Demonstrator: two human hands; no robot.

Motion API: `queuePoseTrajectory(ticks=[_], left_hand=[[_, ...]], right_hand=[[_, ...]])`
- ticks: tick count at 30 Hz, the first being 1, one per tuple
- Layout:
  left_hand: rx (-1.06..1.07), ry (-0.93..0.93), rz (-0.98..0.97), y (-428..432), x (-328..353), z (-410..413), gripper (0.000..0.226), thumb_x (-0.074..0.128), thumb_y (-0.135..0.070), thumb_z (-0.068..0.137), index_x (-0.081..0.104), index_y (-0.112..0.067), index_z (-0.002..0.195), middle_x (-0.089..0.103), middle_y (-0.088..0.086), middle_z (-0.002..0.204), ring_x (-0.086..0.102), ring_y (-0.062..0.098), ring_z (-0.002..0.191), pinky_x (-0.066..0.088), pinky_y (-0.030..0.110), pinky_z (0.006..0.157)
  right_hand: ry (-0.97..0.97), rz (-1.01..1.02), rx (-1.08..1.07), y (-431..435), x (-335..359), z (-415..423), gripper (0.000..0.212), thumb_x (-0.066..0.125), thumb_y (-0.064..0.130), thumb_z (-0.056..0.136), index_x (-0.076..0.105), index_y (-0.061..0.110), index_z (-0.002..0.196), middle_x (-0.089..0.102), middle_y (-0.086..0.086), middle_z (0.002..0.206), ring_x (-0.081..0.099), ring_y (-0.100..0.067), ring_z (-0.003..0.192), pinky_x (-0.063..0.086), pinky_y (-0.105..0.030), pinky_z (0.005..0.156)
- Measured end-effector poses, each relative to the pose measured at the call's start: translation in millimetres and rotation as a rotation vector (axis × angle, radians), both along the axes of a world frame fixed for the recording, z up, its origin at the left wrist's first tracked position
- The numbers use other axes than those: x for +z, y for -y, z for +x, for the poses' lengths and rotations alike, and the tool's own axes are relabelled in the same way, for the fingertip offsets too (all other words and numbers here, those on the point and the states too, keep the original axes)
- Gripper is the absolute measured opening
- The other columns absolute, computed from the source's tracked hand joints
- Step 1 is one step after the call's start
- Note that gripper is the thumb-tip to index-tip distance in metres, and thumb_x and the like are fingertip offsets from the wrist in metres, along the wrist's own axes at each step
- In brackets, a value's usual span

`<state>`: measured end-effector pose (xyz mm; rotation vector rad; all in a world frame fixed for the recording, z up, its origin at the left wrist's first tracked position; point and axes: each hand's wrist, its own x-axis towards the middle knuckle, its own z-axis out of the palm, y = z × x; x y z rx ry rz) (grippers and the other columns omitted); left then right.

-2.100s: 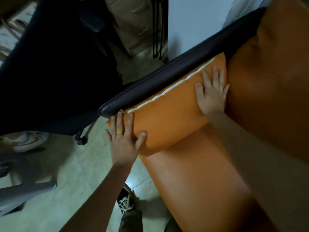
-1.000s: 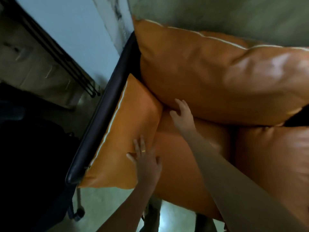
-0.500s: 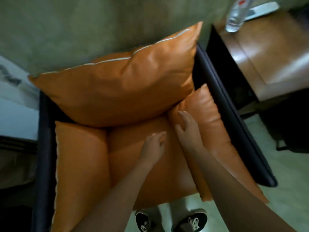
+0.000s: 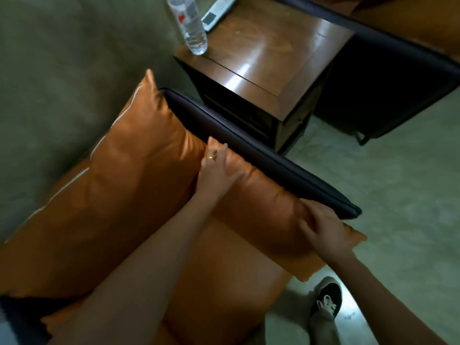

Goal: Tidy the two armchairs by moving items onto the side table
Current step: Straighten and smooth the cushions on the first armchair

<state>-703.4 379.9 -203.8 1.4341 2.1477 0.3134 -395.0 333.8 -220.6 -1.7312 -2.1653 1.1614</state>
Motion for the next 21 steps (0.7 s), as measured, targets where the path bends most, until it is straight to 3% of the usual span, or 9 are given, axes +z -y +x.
queuePoseTrajectory(ticks=[2, 5, 9, 14, 21], left_hand=[[0.053, -0.014, -0.068, -17.0, -6.0, -12.9, 0.096, 0.074, -0.054, 0.083, 0.019, -0.032, 0.158, 0.023, 0.010, 0.162, 0.023, 0.033, 0.146, 0.033, 0.049, 0.112], [0.081, -0.050, -0.116, -43.3, -17.4, -33.9, 0.095, 0.070, -0.052, 0.087, 0.017, -0.023, 0.160, 0.022, 0.015, 0.163, 0.021, 0.036, 0.149, 0.024, 0.045, 0.119], [0.172, 0.138, -0.111, -61.5, -34.0, -49.9, 0.080, 0.061, -0.039, 0.098, 0.017, -0.015, 0.160, 0.029, 0.013, 0.163, 0.027, 0.030, 0.150, 0.023, 0.038, 0.120], [0.315, 0.260, 0.064, -54.5, -35.8, -50.2, 0.053, 0.063, -0.024, 0.097, 0.046, -0.018, 0.147, 0.049, 0.009, 0.148, 0.044, 0.023, 0.137, 0.035, 0.034, 0.113], [0.283, 0.362, 0.197, -32.7, -29.1, -60.4, 0.023, 0.066, -0.013, 0.094, 0.062, -0.026, 0.112, 0.062, -0.008, 0.106, 0.060, 0.018, 0.110, 0.048, 0.031, 0.097]], right_hand=[[0.050, -0.052, -0.034, 8.6, -5.5, 14.6, 0.057, 0.068, 0.033, 0.093, 0.050, 0.020, 0.145, 0.055, -0.005, 0.145, 0.050, -0.026, 0.133, 0.040, -0.048, 0.111], [0.105, -0.042, -0.052, 11.3, -11.7, 25.4, 0.059, 0.066, 0.042, 0.092, 0.050, 0.021, 0.145, 0.055, -0.003, 0.145, 0.049, -0.024, 0.134, 0.039, -0.048, 0.111], [0.176, -0.017, -0.108, 8.1, -14.7, 18.7, 0.055, 0.058, 0.045, 0.098, 0.052, 0.019, 0.145, 0.056, -0.005, 0.144, 0.049, -0.028, 0.131, 0.040, -0.046, 0.108], [0.244, -0.060, -0.205, 9.0, -18.8, 8.6, 0.046, 0.063, 0.047, 0.093, 0.063, 0.024, 0.133, 0.062, -0.001, 0.128, 0.052, -0.027, 0.120, 0.036, -0.043, 0.099], [0.201, -0.026, -0.299, 21.0, -21.0, 5.4, 0.023, 0.071, 0.045, 0.088, 0.077, 0.032, 0.106, 0.058, 0.014, 0.095, 0.053, -0.020, 0.105, 0.024, -0.034, 0.081]])
